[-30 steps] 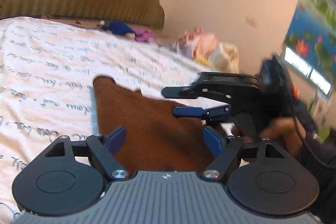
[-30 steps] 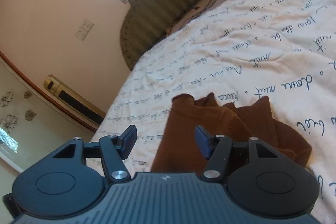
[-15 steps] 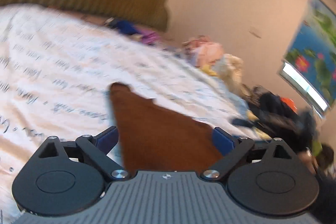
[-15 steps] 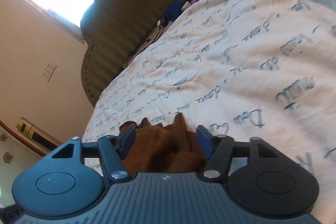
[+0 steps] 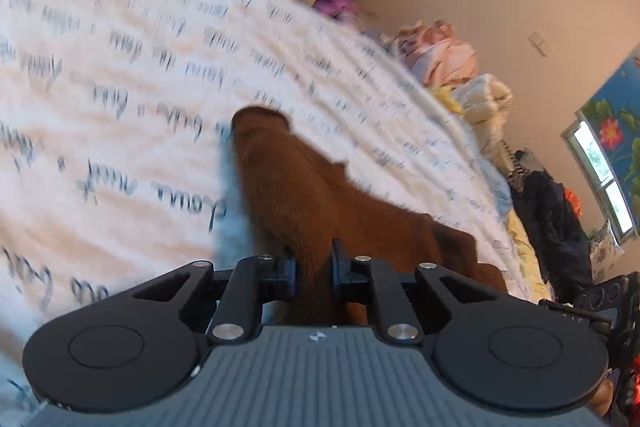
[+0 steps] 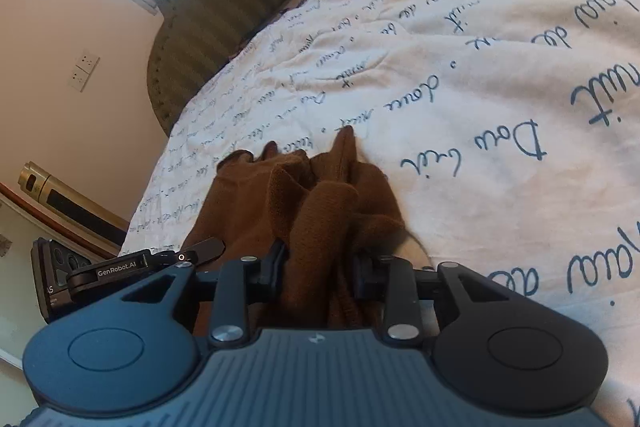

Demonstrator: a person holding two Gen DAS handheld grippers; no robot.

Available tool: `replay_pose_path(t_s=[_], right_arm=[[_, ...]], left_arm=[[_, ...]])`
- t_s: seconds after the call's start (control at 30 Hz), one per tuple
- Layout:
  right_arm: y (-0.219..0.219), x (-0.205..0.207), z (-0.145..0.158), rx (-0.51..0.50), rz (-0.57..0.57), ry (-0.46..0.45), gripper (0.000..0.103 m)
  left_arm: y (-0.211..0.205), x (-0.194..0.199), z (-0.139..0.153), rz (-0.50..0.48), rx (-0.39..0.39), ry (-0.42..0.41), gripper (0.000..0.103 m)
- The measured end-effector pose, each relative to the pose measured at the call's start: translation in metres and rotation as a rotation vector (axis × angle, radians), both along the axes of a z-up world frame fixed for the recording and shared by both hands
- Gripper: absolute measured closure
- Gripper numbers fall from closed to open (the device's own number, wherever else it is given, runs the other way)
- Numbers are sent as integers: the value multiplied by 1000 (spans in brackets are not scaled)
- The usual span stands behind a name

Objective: Fold small clothes
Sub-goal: 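Fold the sweater over onto itself with both tools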

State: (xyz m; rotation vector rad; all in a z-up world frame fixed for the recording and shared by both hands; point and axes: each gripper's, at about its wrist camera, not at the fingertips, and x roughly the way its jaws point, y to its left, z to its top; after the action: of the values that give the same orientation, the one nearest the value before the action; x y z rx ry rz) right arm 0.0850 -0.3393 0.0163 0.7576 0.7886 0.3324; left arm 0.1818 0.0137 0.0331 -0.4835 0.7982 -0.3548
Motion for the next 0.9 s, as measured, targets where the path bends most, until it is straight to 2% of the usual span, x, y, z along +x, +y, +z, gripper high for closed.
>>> replay_pose_path(t_s=[0.1, 0.17, 0.23, 0.27, 0.33, 0.37, 0.4, 0.43, 0.47, 0.53, 0.57, 0.73, 0.8, 0.87, 0.9], right_arm=[[12, 0, 13, 108, 24, -56, 74], [27, 10, 19, 140, 59, -82, 74], [40, 25, 17, 145, 58, -79, 73], [44, 34, 11, 150, 37, -69, 71], [45, 46, -6, 161, -28, -35, 60], [44, 49, -14, 160, -67, 13, 57], [43, 48, -19, 160, -93, 57, 48], [41, 41, -19, 170, -95, 72, 41], [40, 32, -17, 179, -73, 55, 39], [40, 10, -10, 155, -17, 36, 26], [41, 1, -8, 142, 1, 44, 24], [65, -33, -9, 156, 128, 74, 24], [82, -31, -14, 137, 168, 105, 25], [97, -31, -15, 72, 210, 91, 28], [102, -30, -11, 30, 233, 87, 57]], left_arm=[[14, -9, 33, 10, 47, -95, 87], [27, -7, 50, 29, 95, -137, 86], [39, 3, 51, 66, 165, -134, 84], [44, 13, 43, 54, 199, -120, 82], [60, 23, 28, 103, 229, -18, 82], [72, 16, 24, 118, 195, 11, 82], [85, 4, 23, 98, 135, 7, 81], [92, -8, 23, 77, 96, 0, 71], [100, -24, 22, 61, 67, -6, 55], [109, -48, 15, 40, 4, 1, 36], [109, -58, 8, 30, -26, 27, 35], [100, -83, -24, -26, -139, 134, 37], [91, -88, -25, -32, -106, 112, 44], [88, -85, -25, -46, -106, 140, 84], [92, -85, -23, -39, -119, 154, 85]])
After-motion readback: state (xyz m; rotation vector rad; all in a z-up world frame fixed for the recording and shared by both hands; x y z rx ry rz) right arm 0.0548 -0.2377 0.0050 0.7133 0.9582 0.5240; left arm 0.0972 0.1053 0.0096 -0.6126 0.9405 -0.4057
